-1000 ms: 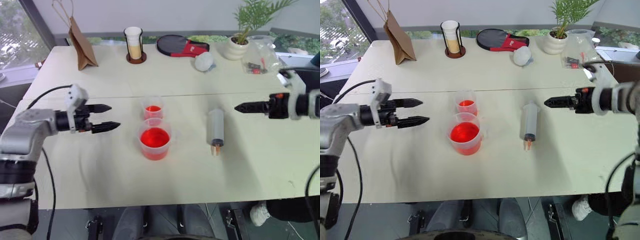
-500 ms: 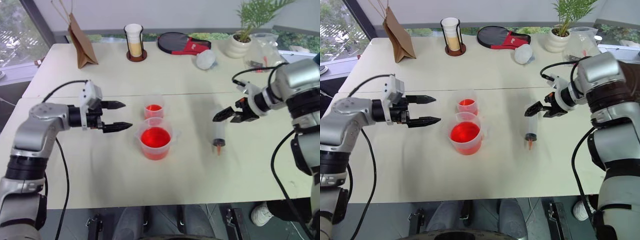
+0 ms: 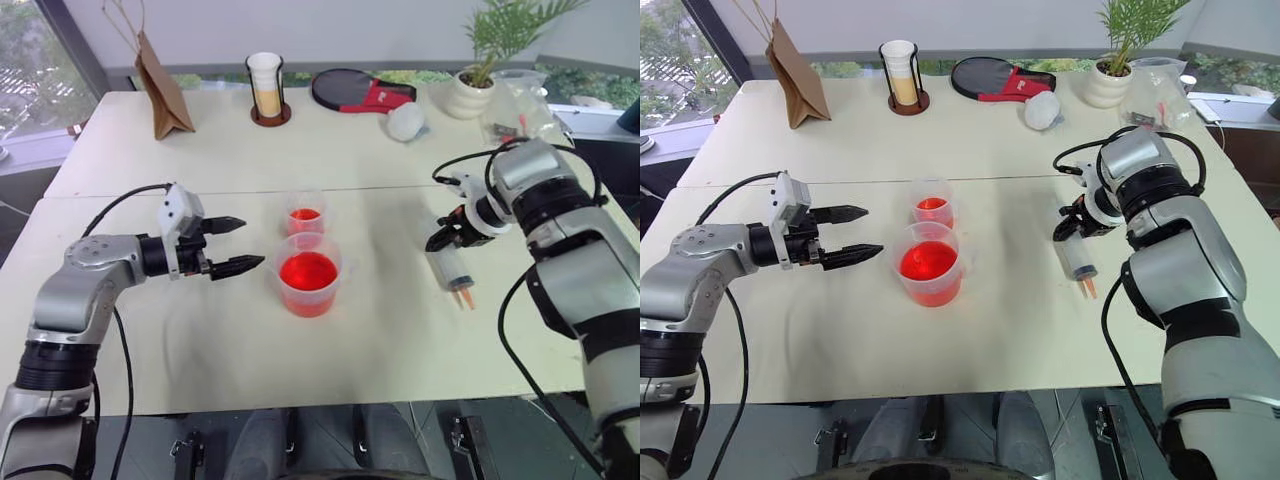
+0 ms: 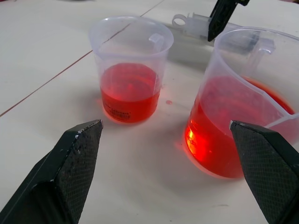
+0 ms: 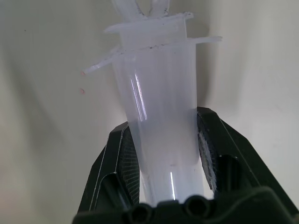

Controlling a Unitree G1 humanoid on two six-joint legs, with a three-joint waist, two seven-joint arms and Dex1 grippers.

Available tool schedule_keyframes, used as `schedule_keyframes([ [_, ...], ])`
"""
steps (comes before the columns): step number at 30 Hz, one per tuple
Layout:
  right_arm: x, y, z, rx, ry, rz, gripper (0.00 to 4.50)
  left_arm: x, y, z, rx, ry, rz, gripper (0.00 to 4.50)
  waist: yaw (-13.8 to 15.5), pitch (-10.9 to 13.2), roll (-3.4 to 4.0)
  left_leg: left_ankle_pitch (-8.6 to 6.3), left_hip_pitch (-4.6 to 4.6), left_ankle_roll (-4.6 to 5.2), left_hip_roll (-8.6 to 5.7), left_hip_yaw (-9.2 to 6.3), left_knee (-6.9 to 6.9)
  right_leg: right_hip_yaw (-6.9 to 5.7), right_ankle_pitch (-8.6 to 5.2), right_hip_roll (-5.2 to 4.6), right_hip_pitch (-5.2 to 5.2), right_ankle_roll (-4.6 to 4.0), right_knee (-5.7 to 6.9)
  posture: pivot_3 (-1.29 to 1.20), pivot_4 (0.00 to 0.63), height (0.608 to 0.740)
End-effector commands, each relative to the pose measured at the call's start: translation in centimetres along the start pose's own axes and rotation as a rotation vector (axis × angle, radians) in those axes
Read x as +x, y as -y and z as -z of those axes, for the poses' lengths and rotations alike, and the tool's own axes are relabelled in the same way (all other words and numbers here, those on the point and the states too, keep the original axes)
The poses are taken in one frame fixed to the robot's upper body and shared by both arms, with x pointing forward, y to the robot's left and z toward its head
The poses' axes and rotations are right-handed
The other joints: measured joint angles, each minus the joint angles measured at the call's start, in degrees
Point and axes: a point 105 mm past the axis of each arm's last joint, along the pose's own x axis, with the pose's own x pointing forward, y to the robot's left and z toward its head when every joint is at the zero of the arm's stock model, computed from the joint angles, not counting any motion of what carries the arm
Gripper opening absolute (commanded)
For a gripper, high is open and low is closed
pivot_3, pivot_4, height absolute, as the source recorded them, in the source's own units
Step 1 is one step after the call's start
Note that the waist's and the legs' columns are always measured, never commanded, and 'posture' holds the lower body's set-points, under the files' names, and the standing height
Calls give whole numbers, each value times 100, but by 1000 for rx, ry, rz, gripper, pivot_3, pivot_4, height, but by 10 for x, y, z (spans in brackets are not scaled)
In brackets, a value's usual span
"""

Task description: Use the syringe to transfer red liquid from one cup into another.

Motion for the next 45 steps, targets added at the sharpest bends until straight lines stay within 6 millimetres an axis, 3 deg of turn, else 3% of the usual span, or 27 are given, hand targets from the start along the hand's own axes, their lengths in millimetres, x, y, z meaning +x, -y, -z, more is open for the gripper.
schedule_keyframes([
  [1, -52, -24, -45, -36, 244, -146, 1384, -9, -9, -15, 37, 44, -39, 4500, 7, 10, 16, 2, 0, -3, 0, 0, -1, 0, 0, -1, -3, 0, 2, 0, 150, 740],
  [4, -111, -54, -80, -185, 506, -313, 1384, -14, -22, -21, 39, 62, -60, 4500, 14, 16, 26, 8, -1, -14, -1, 0, -16, 0, 0, 3, -13, 0, 4, 0, 150, 740],
  [6, -139, -67, -88, -265, 610, -381, 1384, -15, -29, -28, 44, 77, -61, 4500, 37, 16, 26, 8, -1, -15, 2, 0, -21, -1, 0, 11, -15, 0, 3, 0, 150, 740],
  [8, -171, -86, -98, -478, 826, -405, 1384, -13, -39, -40, 60, 93, -52, 4500, 58, 10, 15, 7, -1, -14, 3, -6, -22, -4, 0, 14, -10, 0, 2, 0, 150, 740],
  [11, -198, -109, -91, -600, 1024, -492, 1384, -8, -52, -55, 93, 97, -37, 4500, 55, 6, 4, 6, -1, -12, 1, -10, -15, -7, 4, 16, 3, 7, -5, 0, 150, 740],
  [14, -215, -143, -75, -616, 1186, -706, 1384, -6, -63, -67, 120, 94, -15, 4500, 45, 6, 5, 7, -1, -12, -2, -6, -6, -5, 9, 13, 7, 17, -2, 0, 150, 740],
  [17, -208, -167, -52, -571, 1248, -898, 1384, 0, -70, -76, 134, 85, 11, 4500, 31, 6, 3, 8, -1, -13, 4, -6, -4, -4, 10, 16, 0, 18, 33, 0, 150, 740],
  [18, -192, -176, -42, -584, 1243, -930, 1384, 3, -73, -80, 132, 88, 13, 4500, 31, 5, 2, 8, -1, -13, 4, -6, -3, -4, 10, 15, -5, 18, 45, 0, 150, 740],
  [22, -148, -197, -11, -664, 1228, -928, 1384, 8, -78, -87, 153, 75, 39, 4500, 46, -2, -11, 3, -1, -4, -2, -15, 2, -4, 10, 17, -8, 18, 63, 0, 150, 740],
  [27, -112, -201, 8, -734, 1191, -877, 1384, 7, -79, -106, 183, 113, 57, 4500, 29, 0, -15, -5, -1, 13, -5, -12, 8, -1, 9, 18, -9, 19, 65, 0, 150, 740],
  [30, -98, -199, 11, -748, 1185, -853, 1384, 8, -68, -124, 208, 157, 113, 4500, 22, 0, -15, -4, -1, 12, -1, -19, 9, -2, 9, 24, -8, 19, 66, 0, 150, 740],
  [36, -82, -197, 16, -781, 1161, -828, 1384, 4, -28, -174, 271, 284, 267, 4500, 11, 2, -17, -2, -1, 8, 1, -22, 9, -1, 9, 25, -8, 19, 66, 0, 150, 740],
  [40, -74, -197, 16, -778, 1153, -818, 1384, 4, -9, -181, 295, 297, 332, 4500, 10, 2, -17, -2, 1, 8, 2, -24, 9, 0, 9, 26, -7, 19, 66, 0, 150, 740],
  [45, -68, -197, 15, -733, 1149, -828, 1384, 8, 2, -180, 302, 295, 357, 4500, 16, 2, -17, 2, 5, 2, 3, -24, 10, 0, 9, 27, -6, 19, 69, 0, 150, 740],
])
